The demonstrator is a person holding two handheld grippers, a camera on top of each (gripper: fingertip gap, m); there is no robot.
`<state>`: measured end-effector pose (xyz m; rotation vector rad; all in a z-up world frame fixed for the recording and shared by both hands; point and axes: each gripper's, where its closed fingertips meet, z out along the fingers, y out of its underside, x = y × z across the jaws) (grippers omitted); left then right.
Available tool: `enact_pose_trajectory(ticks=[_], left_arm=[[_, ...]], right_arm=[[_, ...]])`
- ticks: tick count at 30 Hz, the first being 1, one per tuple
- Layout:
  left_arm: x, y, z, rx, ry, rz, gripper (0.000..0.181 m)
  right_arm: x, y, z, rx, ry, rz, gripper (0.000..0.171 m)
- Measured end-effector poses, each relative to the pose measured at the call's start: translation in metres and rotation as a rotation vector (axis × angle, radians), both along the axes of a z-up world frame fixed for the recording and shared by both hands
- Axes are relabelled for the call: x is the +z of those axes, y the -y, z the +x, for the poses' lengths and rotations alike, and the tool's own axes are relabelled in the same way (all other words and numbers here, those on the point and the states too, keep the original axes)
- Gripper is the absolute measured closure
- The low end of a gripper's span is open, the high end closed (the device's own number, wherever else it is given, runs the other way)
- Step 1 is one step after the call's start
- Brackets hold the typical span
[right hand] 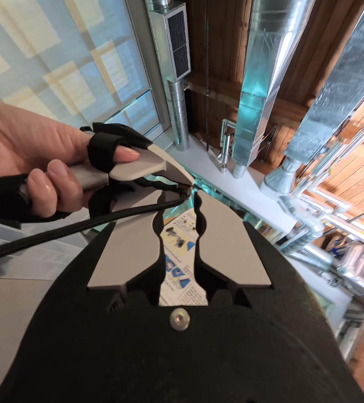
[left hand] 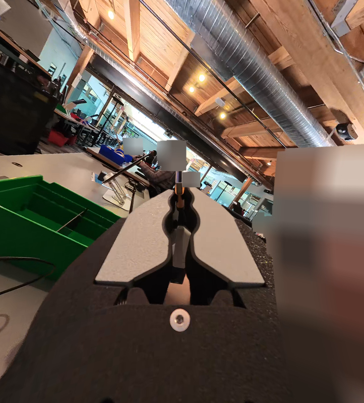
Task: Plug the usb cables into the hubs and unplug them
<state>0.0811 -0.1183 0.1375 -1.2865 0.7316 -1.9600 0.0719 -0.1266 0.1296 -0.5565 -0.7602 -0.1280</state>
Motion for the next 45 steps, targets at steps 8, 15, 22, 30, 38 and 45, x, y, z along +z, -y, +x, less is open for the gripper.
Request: enact_pose_trajectory(ticks=[8, 15, 22, 30, 38, 45], left_arm=[[-0.002, -0.006, 0.000, 0.043, 0.006, -0.025, 0.175], [-0.007, -0.012, 0.000, 0.084, -0.027, -0.034, 0.175], [-0.013, -0.019, -0.001, 0.113, -0.061, -0.063, 0.174], [-0.013, -0.039, -0.008, 0.295, -0.069, 0.084, 0.156], [-0.084, -0.107, -0.026, 1.027, -0.357, 0.500, 0.108], [-0.172, -0.122, 0.004, 0.926, -0.701, 0.554, 0.117]], right_arm=[[0.002, -0.013, 0.004, 0.066, -0.106, -0.206, 0.162], [-0.003, -0.020, 0.002, 0.004, -0.021, -0.212, 0.163], [-0.010, -0.028, 0.001, -0.034, 0.070, -0.246, 0.164], [0.014, -0.024, 0.025, 0.000, -0.008, -0.294, 0.164], [0.051, -0.033, 0.103, -0.038, -0.188, -0.377, 0.164], [0.052, -0.040, 0.119, -0.077, -0.215, -0.404, 0.164]])
